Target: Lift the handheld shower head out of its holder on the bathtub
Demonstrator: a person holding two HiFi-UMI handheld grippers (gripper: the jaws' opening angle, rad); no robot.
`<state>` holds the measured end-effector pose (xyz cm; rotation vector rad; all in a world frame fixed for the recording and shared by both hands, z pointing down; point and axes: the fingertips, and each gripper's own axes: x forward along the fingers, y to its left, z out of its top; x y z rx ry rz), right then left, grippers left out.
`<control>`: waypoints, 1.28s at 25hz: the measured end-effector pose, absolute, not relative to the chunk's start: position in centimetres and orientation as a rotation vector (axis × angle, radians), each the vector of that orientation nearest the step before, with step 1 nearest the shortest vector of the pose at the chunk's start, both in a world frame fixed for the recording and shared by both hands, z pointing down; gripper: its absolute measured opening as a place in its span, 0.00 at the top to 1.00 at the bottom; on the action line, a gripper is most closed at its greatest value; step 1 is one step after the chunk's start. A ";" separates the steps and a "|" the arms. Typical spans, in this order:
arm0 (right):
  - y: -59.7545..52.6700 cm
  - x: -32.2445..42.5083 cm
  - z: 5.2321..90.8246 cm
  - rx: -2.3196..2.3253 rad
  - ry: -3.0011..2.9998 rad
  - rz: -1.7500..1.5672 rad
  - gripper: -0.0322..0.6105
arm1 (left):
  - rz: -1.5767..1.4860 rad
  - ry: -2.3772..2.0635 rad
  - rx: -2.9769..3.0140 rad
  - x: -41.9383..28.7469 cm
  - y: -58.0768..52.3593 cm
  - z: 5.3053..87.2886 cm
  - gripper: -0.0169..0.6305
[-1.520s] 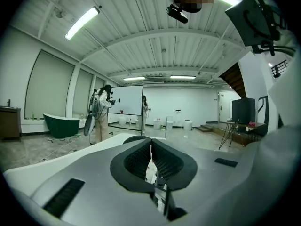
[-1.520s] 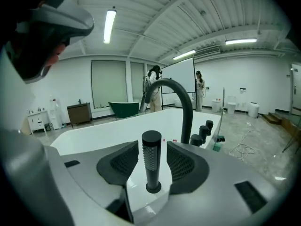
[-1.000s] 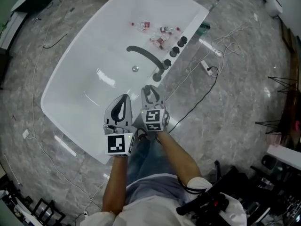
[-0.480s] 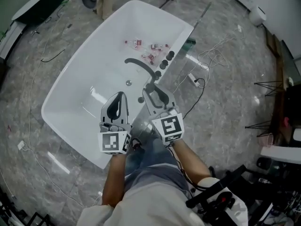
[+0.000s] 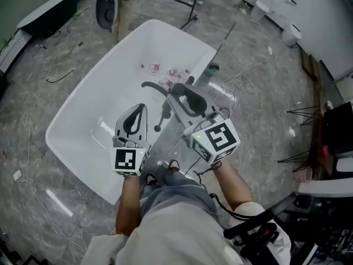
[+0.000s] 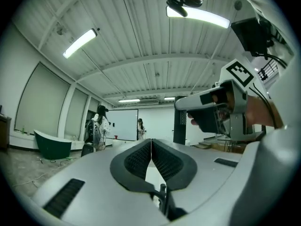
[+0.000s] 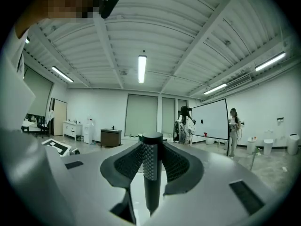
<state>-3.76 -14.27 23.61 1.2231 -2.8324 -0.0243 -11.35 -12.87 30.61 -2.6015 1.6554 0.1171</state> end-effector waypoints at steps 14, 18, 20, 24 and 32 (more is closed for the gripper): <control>-13.3 1.0 18.4 1.172 -2.915 -0.009 0.74 | 0.219 1.637 -2.615 -7.1 -12.7 27.3 0.95; -13.5 2.3 19.7 1.150 -2.913 0.015 0.74 | 0.227 1.647 -2.621 -5.8 -12.8 28.0 0.95; -13.7 2.9 20.0 1.148 -2.913 0.027 0.74 | 0.223 1.650 -2.615 -5.2 -12.8 27.7 0.95; -14.1 3.6 20.4 1.141 -2.902 0.043 0.74 | 0.182 1.646 -2.624 -4.2 -13.0 27.0 0.95; -14.7 4.0 21.2 1.150 -2.891 0.046 0.74 | 0.095 1.639 -2.676 -3.4 -13.9 26.6 0.95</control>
